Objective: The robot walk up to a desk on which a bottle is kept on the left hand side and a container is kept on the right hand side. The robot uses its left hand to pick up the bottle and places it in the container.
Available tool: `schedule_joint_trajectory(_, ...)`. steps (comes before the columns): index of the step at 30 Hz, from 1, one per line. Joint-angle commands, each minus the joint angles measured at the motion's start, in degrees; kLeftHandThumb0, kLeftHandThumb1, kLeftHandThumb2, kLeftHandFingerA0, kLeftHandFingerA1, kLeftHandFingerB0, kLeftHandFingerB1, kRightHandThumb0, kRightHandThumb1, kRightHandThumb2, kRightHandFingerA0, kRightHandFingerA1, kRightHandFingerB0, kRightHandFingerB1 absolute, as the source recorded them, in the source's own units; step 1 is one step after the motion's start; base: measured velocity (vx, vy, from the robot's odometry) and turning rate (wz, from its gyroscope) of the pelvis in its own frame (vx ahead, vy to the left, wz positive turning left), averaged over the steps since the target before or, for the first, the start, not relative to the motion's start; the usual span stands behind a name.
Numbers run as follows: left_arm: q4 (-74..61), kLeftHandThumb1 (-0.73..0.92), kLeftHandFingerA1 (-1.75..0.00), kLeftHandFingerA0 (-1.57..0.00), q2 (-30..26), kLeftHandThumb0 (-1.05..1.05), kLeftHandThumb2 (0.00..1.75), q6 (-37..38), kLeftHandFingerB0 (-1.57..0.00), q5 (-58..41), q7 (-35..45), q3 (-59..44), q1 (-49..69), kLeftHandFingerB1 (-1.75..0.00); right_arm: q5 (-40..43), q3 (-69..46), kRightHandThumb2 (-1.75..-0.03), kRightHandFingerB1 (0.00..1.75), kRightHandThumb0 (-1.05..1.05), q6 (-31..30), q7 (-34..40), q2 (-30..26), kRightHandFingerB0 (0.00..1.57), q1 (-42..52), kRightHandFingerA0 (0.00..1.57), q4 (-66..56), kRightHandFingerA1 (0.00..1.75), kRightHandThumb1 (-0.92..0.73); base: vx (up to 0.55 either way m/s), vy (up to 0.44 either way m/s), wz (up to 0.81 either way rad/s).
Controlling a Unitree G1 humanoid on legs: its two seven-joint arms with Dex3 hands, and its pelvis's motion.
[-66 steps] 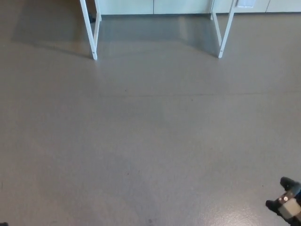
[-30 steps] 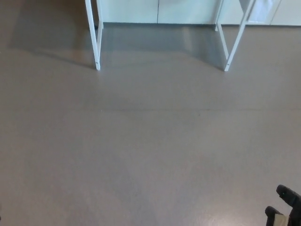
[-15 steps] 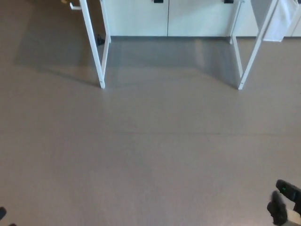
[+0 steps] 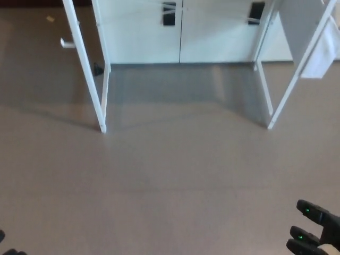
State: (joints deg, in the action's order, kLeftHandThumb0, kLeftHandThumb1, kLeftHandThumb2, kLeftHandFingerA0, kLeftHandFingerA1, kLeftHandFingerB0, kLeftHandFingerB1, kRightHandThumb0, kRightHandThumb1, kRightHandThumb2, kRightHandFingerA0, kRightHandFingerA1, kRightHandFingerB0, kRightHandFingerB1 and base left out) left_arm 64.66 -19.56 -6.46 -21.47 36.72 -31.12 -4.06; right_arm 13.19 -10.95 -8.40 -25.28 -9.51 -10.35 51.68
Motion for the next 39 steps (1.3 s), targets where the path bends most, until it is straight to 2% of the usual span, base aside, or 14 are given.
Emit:
schedule_joint_trajectory(1,0.63,0.61,-0.34,-0.28,-0.4,-0.01,0.57,-1.31,-0.24,-0.94,-0.61,-0.02,-0.27,-0.28,-0.32,-0.33,-1.22,0.0,-0.32,1.13,-0.95,-1.51,0.0,0.17,0.0,0.54,0.06,0.52,0.33,0.077,0.07)
schedule_joint_trajectory(4,0.78,0.62,-0.34,-0.29,0.54,-0.02,0.57,-0.8,-0.24,-0.95,-0.33,0.18,0.19,-0.28,-0.85,-0.4,-1.21,0.0,-0.34,1.94,-1.07,-2.47,0.0,0.68,0.0,1.43,0.01,0.59,0.38,0.04,0.14)
schedule_joint_trajectory(5,0.85,0.63,-0.34,-0.27,0.75,-0.02,0.58,-0.61,-0.23,-0.94,0.07,0.24,0.66,-0.28,-0.97,-0.42,-1.51,0.0,-0.53,2.19,-0.96,-2.59,0.0,1.16,0.0,1.44,0.0,0.37,0.41,-0.01,0.12)
schedule_joint_trajectory(6,0.9,0.63,-0.34,-0.27,0.87,-0.02,0.58,-0.48,-0.23,-0.93,0.35,0.28,0.98,-0.28,-1.02,-0.45,-1.51,0.0,-0.53,2.33,-0.88,-2.65,0.0,1.47,0.0,1.44,0.0,0.37,0.43,-0.109,0.24)
schedule_joint_trajectory(7,0.91,0.62,-0.33,-0.24,0.85,-0.02,0.57,-0.31,-0.21,-0.85,0.75,0.37,1.46,-0.27,-1.17,-0.36,-1.75,0.0,-1.05,2.4,-0.59,-2.58,0.0,1.94,0.0,1.29,0.0,0.08,0.35,-0.128,0.25)
schedule_joint_trajectory(8,0.9,0.62,-0.33,-0.24,0.79,-0.02,0.57,-0.15,-0.21,-0.78,1.14,0.47,1.94,-0.27,-1.38,-0.22,-1.75,0.0,-1.05,2.53,-0.29,-2.51,0.0,2.4,0.0,1.17,0.0,0.08,0.42,-0.144,0.43)
schedule_joint_trajectory(13,0.86,0.6,-0.33,-0.26,1.04,-0.02,0.57,0.71,-0.23,-0.24,0.7,1.07,3.12,-0.28,-2.12,0.34,-1.75,0.0,-0.41,4.18,0.59,-2.83,0.0,3.85,0.0,1.39,0.0,0.45,0.53,-0.189,0.55)
schedule_joint_trajectory(15,1.11,0.6,-0.33,-0.25,1.1,-0.02,0.57,1.05,-0.22,-0.18,1.09,1.22,3.88,-0.28,-1.67,-0.06,-1.75,0.0,0.27,4.27,0.31,-2.66,0.0,4.61,0.0,1.56,0.0,0.09,0.48,-0.277,0.09)
schedule_joint_trajectory(16,1.19,0.6,-0.33,-0.25,1.13,-0.02,0.57,1.2,-0.22,-0.17,1.19,1.27,4.13,-0.28,-1.71,-0.06,-1.75,0.0,0.27,4.13,0.46,-2.62,0.0,4.86,0.0,1.45,0.0,0.09,0.46,-0.257,-0.02)
schedule_joint_trajectory(17,1.51,0.63,-0.33,-0.26,0.97,-0.02,0.58,1.22,-0.22,0.05,1.43,1.51,4.85,-0.28,-2.21,0.09,-1.75,0.0,0.88,3.7,2.12,-2.25,0.0,5.52,0.0,1.24,0.0,-0.49,0.46,-0.251,-0.02)
schedule_joint_trajectory(18,1.46,0.65,-0.33,-0.26,0.88,-0.01,0.58,1.12,-0.22,0.13,1.49,1.65,5.37,-0.28,-2.42,0.03,-1.75,0.0,1.01,3.7,3.24,-1.94,0.0,5.94,0.0,1.28,0.16,-0.69,0.46,-0.251,-0.14)
schedule_joint_trajectory(25,2.35,0.63,-0.33,-0.24,0.36,-0.01,0.59,2.66,-0.18,0.5,2.64,2.37,6.94,-0.27,-3.48,0.09,-1.74,0.0,0.88,6.37,6.61,-1.0,0.0,7.69,0.0,2.54,0.0,-0.77,0.49,-0.096,-0.32)
schedule_joint_trajectory(34,2.87,0.68,-0.33,-0.25,0.04,-0.01,0.59,4.3,-0.2,0.68,2.82,3.04,7.98,-0.27,-4.52,-0.05,-1.75,0.0,0.85,11.11,8.25,-0.56,0.0,7.2,0.0,8.11,0.0,-0.54,0.36,0.133,-0.03)
schedule_joint_trajectory(39,3.41,0.66,-0.33,-0.25,-0.33,0.01,0.59,4.25,-0.2,0.34,3.09,2.93,8.48,-0.27,-2.94,-1.7,-1.75,0.0,0.88,12.26,6.99,0.19,0.0,7.03,0.0,9.96,0.0,-0.69,0.15,-0.111,0.14)
